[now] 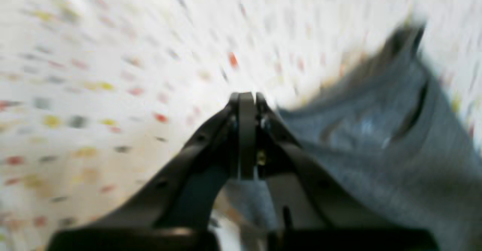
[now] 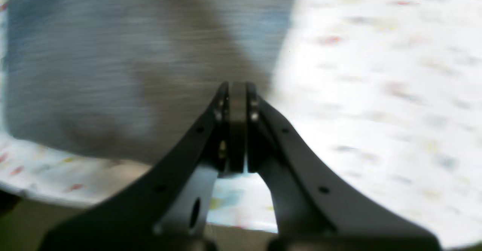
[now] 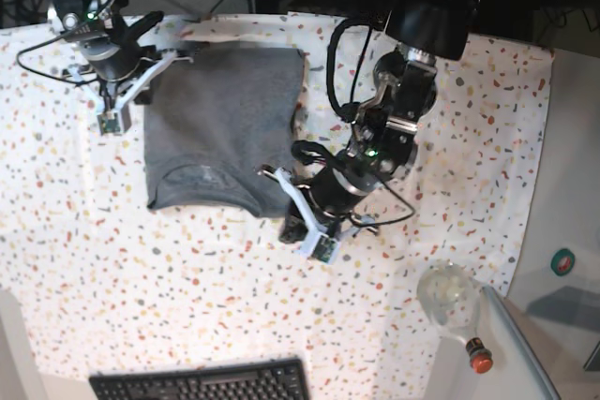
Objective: Layout the t-shirt on the table in an organized manner, then fold the t-shirt properly
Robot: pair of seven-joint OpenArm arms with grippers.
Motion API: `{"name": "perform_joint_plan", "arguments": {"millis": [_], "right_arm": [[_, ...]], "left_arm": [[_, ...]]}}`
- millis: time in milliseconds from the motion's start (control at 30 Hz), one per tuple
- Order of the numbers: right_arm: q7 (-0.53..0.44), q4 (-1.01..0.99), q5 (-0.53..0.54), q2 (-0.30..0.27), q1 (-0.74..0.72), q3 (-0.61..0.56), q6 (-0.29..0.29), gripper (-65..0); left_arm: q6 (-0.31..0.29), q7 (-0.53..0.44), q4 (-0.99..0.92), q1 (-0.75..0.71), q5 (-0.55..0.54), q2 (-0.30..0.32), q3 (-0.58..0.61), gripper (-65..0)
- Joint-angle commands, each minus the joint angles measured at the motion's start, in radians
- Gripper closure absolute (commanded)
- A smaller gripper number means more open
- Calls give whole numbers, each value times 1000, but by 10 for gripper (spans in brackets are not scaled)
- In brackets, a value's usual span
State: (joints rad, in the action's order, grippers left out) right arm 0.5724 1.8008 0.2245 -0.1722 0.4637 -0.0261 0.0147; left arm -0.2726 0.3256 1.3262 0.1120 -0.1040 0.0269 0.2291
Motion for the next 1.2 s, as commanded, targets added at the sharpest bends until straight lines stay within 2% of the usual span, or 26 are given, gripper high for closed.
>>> {"name": "perform_joint_plan", "arguments": {"millis": [0,100,167,267,333,400,567,667,800,900,1000,1133,1167], "right_arm": [[-22,24,-3,-10,4,44,0,0],[-55,44,-3,-49,45,153,-3,0],[-62,116,-1,-77,120,202,-3,0],[-58,210,-1,-92,254,233,-3,0],[-56,208,-1,-94,320,233,-3,0],[-56,205,-1,-92,393,225,-3,0],[-56,190,0,-82,568,156,-3,0],[-61,78,-1,-42,596,76,-3,0],[-64,-229,-1,-43,481,-47,-3,0],[-111,-505,-1,-45,349,-123,-3,0],[-249,-803,-1,-43,209,-229,-3,0],[-469,-1261,-1,-31,13,-377,-3,0],[-542,-1384,0,-10,-33,-410,-3,0]], "left_arm": [[-9,7,102,-45,-3,9,-29,0],[-12,71,330,-216,-3,84,-86,0],[-12,71,444,-343,-3,152,-124,0],[-12,73,585,-550,-3,259,-167,0],[-12,73,628,-670,-3,307,-184,0],[-12,71,629,-753,-3,325,-208,0],[-12,71,616,-904,-3,324,-230,0],[-12,71,585,-966,-3,322,-224,0],[-12,65,402,-955,3,321,-176,0],[-12,-7,192,-901,2,321,-118,0],[-9,-141,-81,-815,-1,313,-24,0],[-9,-363,-546,-653,5,226,36,0],[-9,-432,-692,-598,5,195,37,0]]}}
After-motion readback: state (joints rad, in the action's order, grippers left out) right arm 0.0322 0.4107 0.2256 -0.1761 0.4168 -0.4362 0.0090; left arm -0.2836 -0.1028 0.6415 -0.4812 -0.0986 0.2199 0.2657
